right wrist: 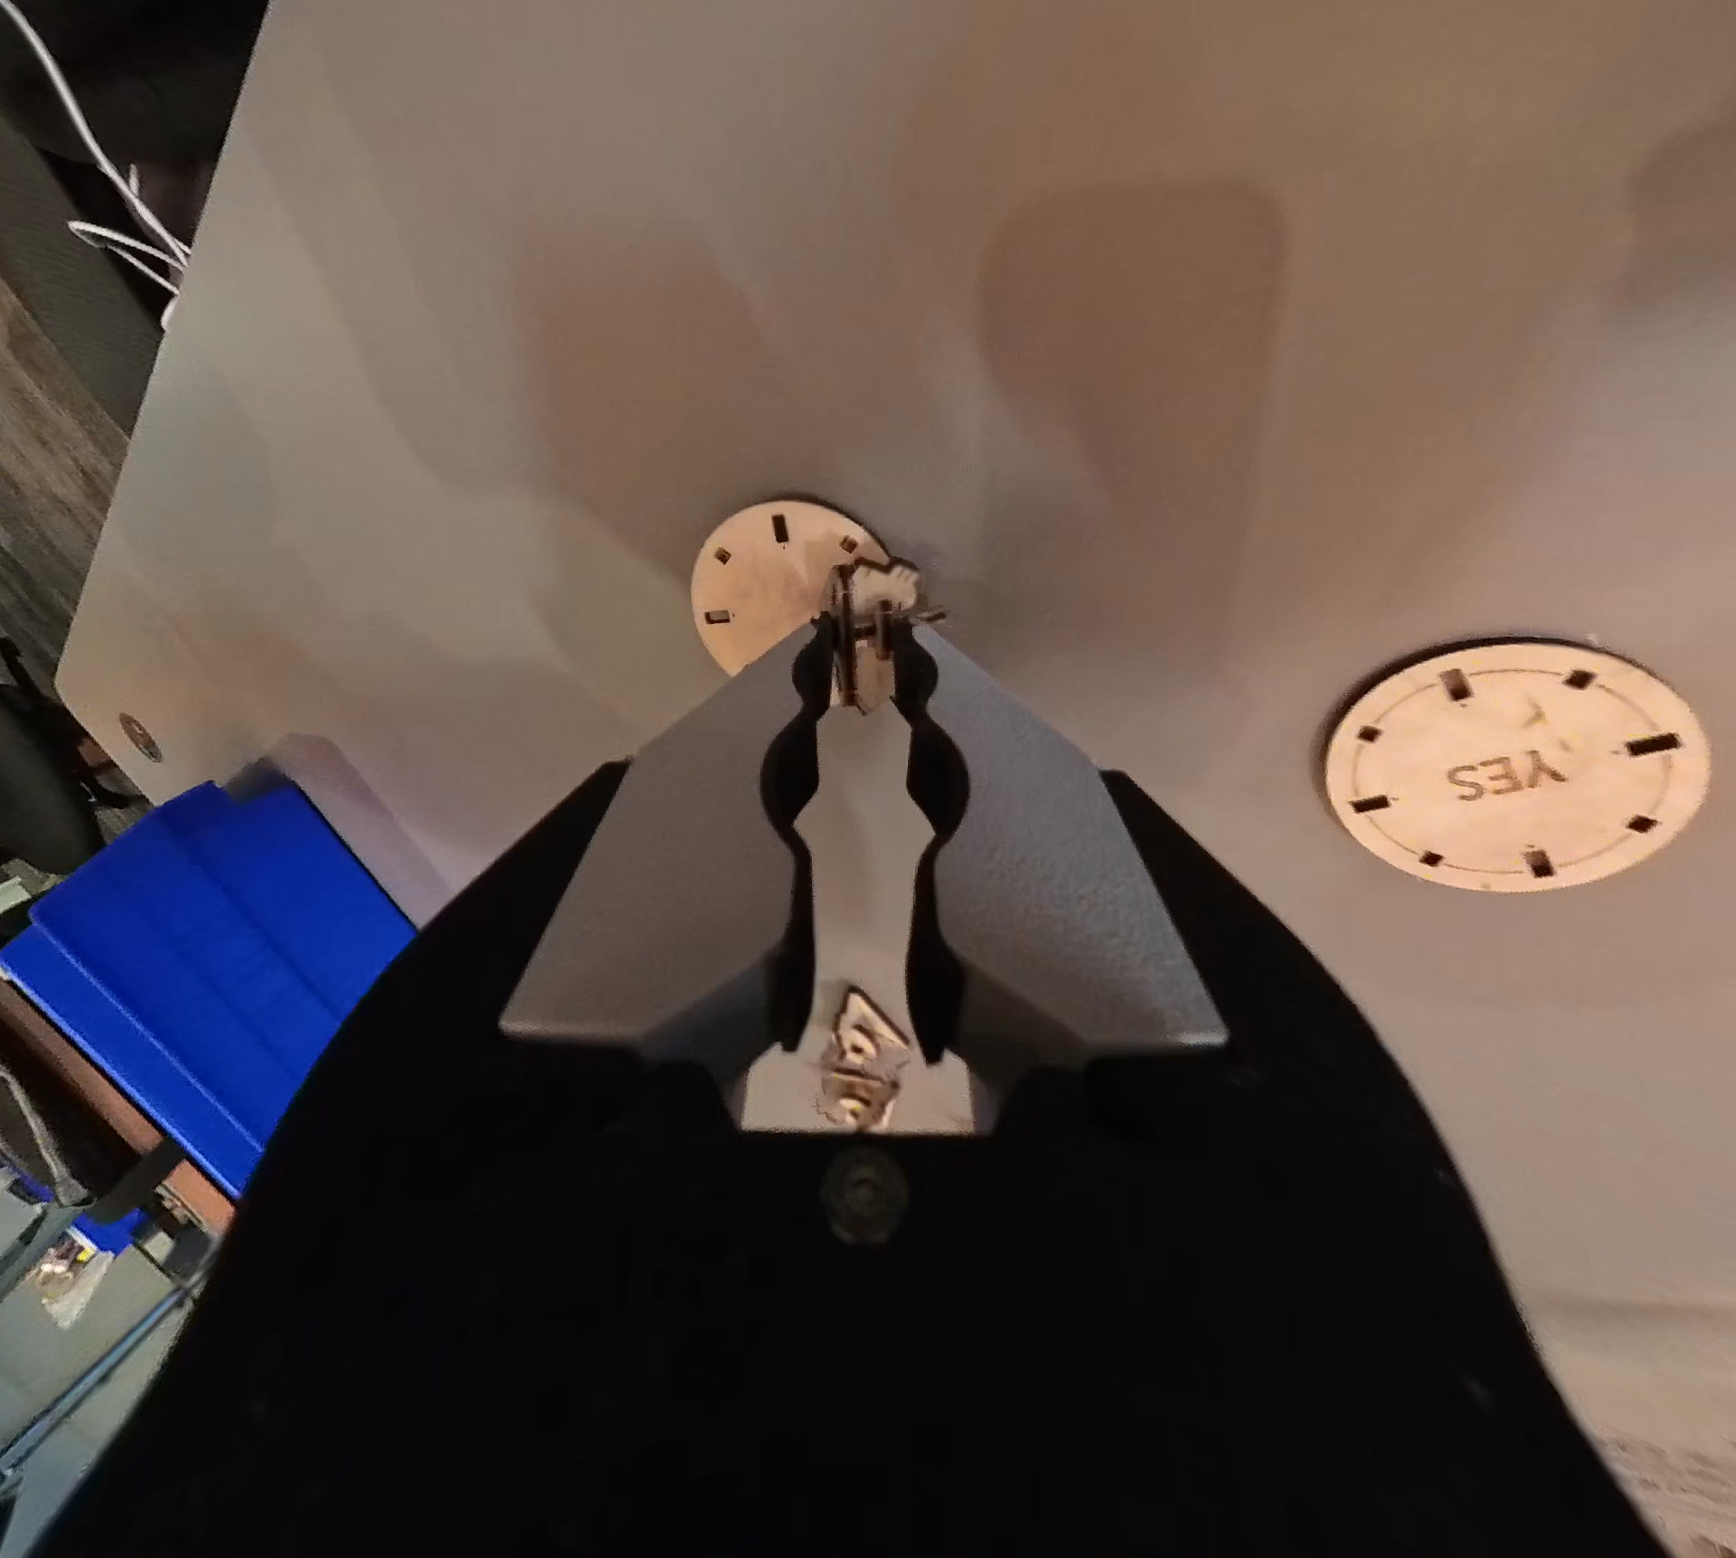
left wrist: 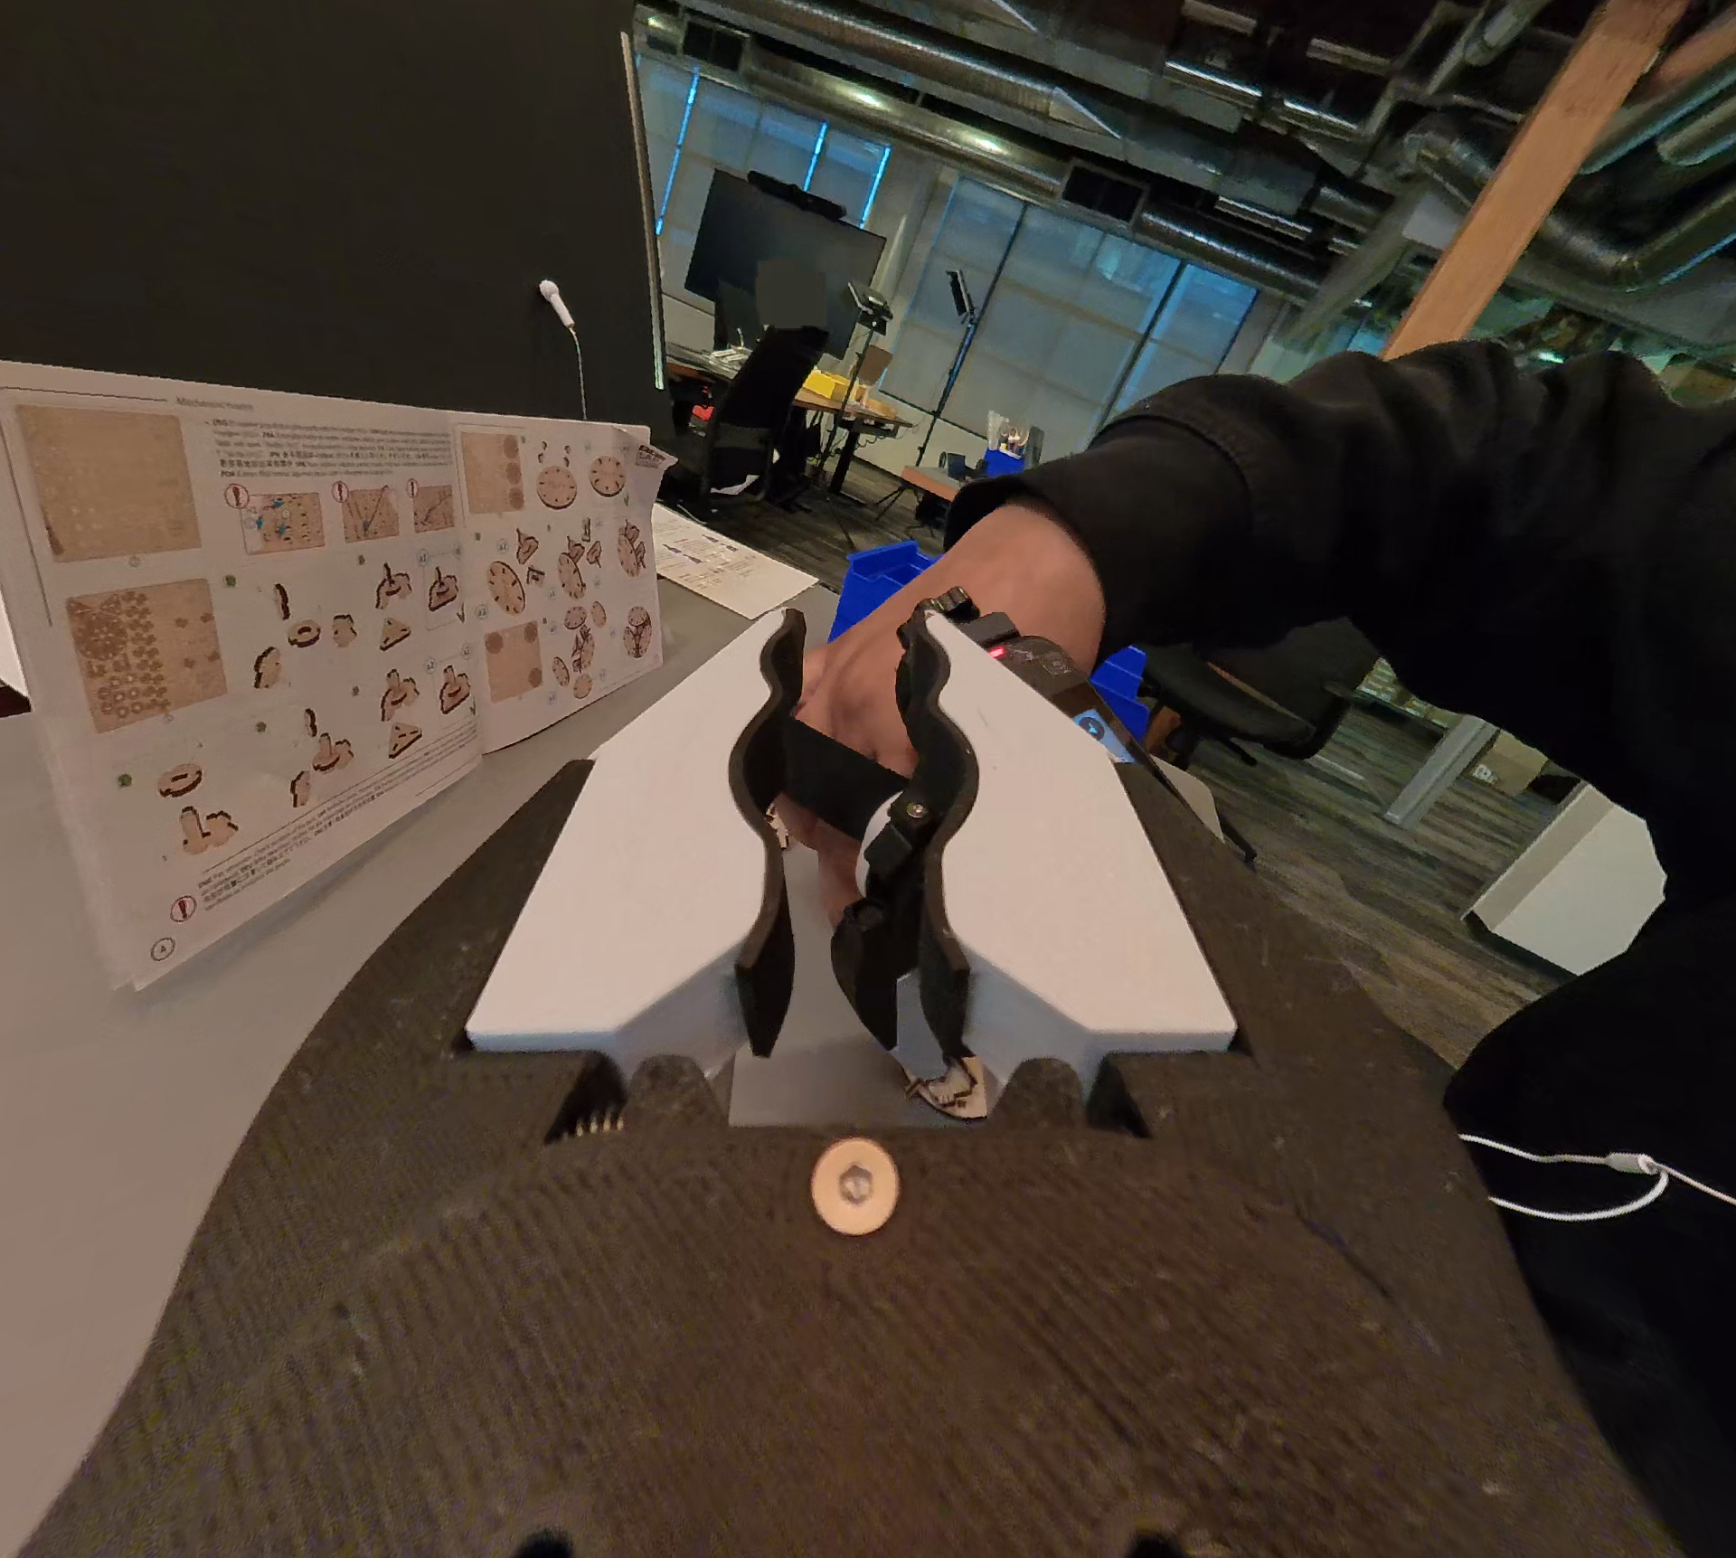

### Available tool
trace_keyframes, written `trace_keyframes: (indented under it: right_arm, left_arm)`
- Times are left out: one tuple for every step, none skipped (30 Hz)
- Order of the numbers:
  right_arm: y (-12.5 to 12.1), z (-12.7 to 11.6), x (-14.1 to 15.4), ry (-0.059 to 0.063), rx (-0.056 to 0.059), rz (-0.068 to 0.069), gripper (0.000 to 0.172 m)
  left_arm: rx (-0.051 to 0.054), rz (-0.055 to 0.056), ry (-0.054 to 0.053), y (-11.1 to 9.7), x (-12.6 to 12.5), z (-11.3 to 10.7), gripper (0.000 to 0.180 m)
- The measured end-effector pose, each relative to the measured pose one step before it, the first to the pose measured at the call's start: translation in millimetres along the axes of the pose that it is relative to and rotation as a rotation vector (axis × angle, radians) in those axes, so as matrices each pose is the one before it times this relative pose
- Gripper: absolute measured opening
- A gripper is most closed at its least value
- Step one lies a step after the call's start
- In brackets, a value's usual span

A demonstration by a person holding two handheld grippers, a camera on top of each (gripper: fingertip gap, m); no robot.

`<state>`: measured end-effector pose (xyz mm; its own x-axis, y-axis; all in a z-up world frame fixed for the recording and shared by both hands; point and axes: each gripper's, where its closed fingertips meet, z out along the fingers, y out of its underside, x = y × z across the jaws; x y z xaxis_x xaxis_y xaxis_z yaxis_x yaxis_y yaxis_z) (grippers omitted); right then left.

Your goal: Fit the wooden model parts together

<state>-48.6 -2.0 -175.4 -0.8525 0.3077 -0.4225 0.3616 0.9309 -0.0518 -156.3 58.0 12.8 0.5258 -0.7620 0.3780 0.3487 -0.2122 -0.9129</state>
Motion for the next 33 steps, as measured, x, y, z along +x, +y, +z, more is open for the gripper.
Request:
trace_keyframes:
  right_arm:
    - [-0.42, 0.72, -1.39, -0.0052, 0.0067, 0.0076, 0.011]
    - [0.02, 0.11, -0.30, 0.0028, 0.0017, 0.0031, 0.011]
    - [0.25, -0.14, -0.14, 0.0059, -0.0009, -0.0011, 0.011]
    - [0.03, 0.09, -0.35, 0.0052, -0.0007, -0.0026, 0.011]
    - [0.11, 0.40, -0.79, 0.0005, -0.0017, -0.0002, 0.011]
    - [-0.28, 0.43, -0.86, -0.0010, 0.0003, 0.0013, 0.011]
    - [-0.03, 0.27, -0.62, 0.0001, -0.0002, 0.0004, 0.011]
    - [0.01, 0.25, -0.60, 0.0006, -0.0005, 0.0010, 0.011]
    - [-0.10, 0.18, -0.51, 0.0010, 0.0007, 0.0017, 0.011]
    - [0.01, 0.37, -0.85, -0.0007, 0.0002, 0.0031, 0.011]
    - [0.30, 0.58, -1.53, -0.0046, -0.0019, 0.0038, 0.011]
    - [0.34, 0.67, -1.44, -0.0047, -0.0030, 0.0044, 0.011]
    - [-0.18, 0.41, -1.11, -0.0004, 0.0012, 0.0051, 0.011]
    - [-0.37, 0.23, -0.55, 0.0039, 0.0015, 0.0019, 0.011]
    - [-0.23, 0.14, -0.38, 0.0071, 0.0002, -0.0013, 0.011]
    - [-0.20, -0.01, -0.75, 0.0050, 0.0002, -0.0024, 0.011]
    - [-0.28, 0.26, -0.91, 0.0038, 0.0011, -0.0027, 0.011]
    - [-0.17, 0.22, -0.44, 0.0069, 0.0009, -0.0026, 0.011]
    - [-0.39, 0.42, 0.04, 0.0109, 0.0019, -0.0061, 0.013]
    - [-0.45, 0.53, 0.34, 0.0161, 0.0022, -0.0078, 0.018]
    - [-0.02, 0.88, 1.01, 0.0195, 0.0002, -0.0036, 0.025]
    - [0.69, 0.70, 0.94, 0.0162, -0.0037, 0.0021, 0.031]
    - [0.57, 0.33, -0.36, 0.0055, -0.0022, 0.0005, 0.031]
    - [-0.35, 0.02, 0.36, 0.0108, 0.0047, 0.0022, 0.034]
    - [-0.90, -0.59, 0.03, 0.0095, 0.0077, 0.0033, 0.036]
    - [-0.46, -1.42, 0.42, 0.0125, 0.0057, 0.0051, 0.039]
    - [-0.21, -2.34, 0.33, 0.0141, 0.0051, 0.0057, 0.041]
    - [-0.29, -3.29, 1.28, 0.0215, 0.0069, 0.0061, 0.043]
    - [-0.63, -3.80, 1.34, 0.0248, 0.0113, 0.0091, 0.045]
    - [-0.77, -4.34, 1.58, 0.0280, 0.0155, 0.0149, 0.048]
    - [-0.90, -4.53, 1.94, 0.0334, 0.0195, 0.0188, 0.051]
    - [-1.22, -4.63, 2.29, 0.0407, 0.0259, 0.0199, 0.053]
    - [-1.36, -4.56, 3.02, 0.0500, 0.0335, 0.0243, 0.053]
  left_arm:
    - [0.0002, 0.0000, 0.0004, -0.12, 0.10, 0.03, 0.020]
    - [0.0002, 0.0007, -0.0005, 0.02, 0.01, 0.03, 0.020]
    - [-0.0009, 0.0006, -0.0013, 0.15, -0.26, 0.07, 0.020]
    - [-0.0015, 0.0005, -0.0014, 0.42, -0.35, 0.14, 0.020]
    - [-0.0011, -0.0001, -0.0015, 0.30, -0.43, 0.01, 0.020]
    - [-0.0009, -0.0006, -0.0011, 0.28, -0.36, 0.17, 0.020]
    - [-0.0009, -0.0006, -0.0008, 0.27, -0.30, 0.03, 0.020]
    - [-0.0008, -0.0004, -0.0009, 0.25, -0.33, 0.04, 0.020]
    - [-0.0008, 0.0000, -0.0005, 0.13, -0.09, 0.08, 0.020]
    - [-0.0006, 0.0003, -0.0008, 0.17, -0.17, -0.05, 0.020]
    - [-0.0002, 0.0003, -0.0009, 0.03, -0.15, -0.02, 0.020]
    - [-0.0002, 0.0000, 0.0002, 0.07, 0.08, 0.06, 0.020]
    - [-0.0004, -0.0002, 0.0005, -0.02, 0.10, 0.12, 0.020]
    - [-0.0006, 0.0003, 0.0006, 0.15, 0.17, 0.12, 0.020]
    - [-0.0014, 0.0007, 0.0001, 0.19, 0.08, 0.21, 0.020]
    - [-0.0019, 0.0008, -0.0005, 0.38, 0.01, 0.24, 0.020]
    - [-0.0015, 0.0008, -0.0004, 0.31, 0.05, 0.13, 0.020]
    - [-0.0011, 0.0004, -0.0004, 0.19, -0.05, 0.14, 0.020]
    - [-0.0010, -0.0001, -0.0003, 0.22, -0.18, 0.12, 0.020]
    - [-0.0011, -0.0004, -0.0003, 0.32, -0.19, 0.10, 0.020]
    - [-0.0010, -0.0006, -0.0006, 0.19, -0.24, 0.04, 0.020]
    - [-0.0007, -0.0003, -0.0002, 0.29, -0.11, 0.06, 0.020]
    - [-0.0010, 0.0000, -0.0005, 0.25, -0.13, 0.05, 0.020]
    - [-0.0019, 0.0005, -0.0006, 0.38, -0.21, 0.13, 0.020]
    - [-0.0020, 0.0009, -0.0007, 0.23, -0.10, 0.09, 0.020]
    - [-0.0014, 0.0010, -0.0006, 0.22, 0.13, 0.09, 0.020]
    - [-0.0007, 0.0013, 0.0001, 0.12, 0.19, 0.14, 0.020]
    - [-0.0005, 0.0012, -0.0005, 0.07, 0.07, 0.07, 0.020]
    - [-0.0011, 0.0007, -0.0003, 0.16, 0.10, 0.17, 0.020]
    - [-0.0009, 0.0007, 0.0002, 0.20, 0.09, 0.09, 0.019]
    - [-0.0007, 0.0002, -0.0009, 0.20, -0.21, 0.08, 0.020]
    - [-0.0007, -0.0002, -0.0006, 0.18, -0.21, 0.14, 0.020]
    - [-0.0002, -0.0007, 0.0001, 0.09, -0.05, 0.04, 0.020]
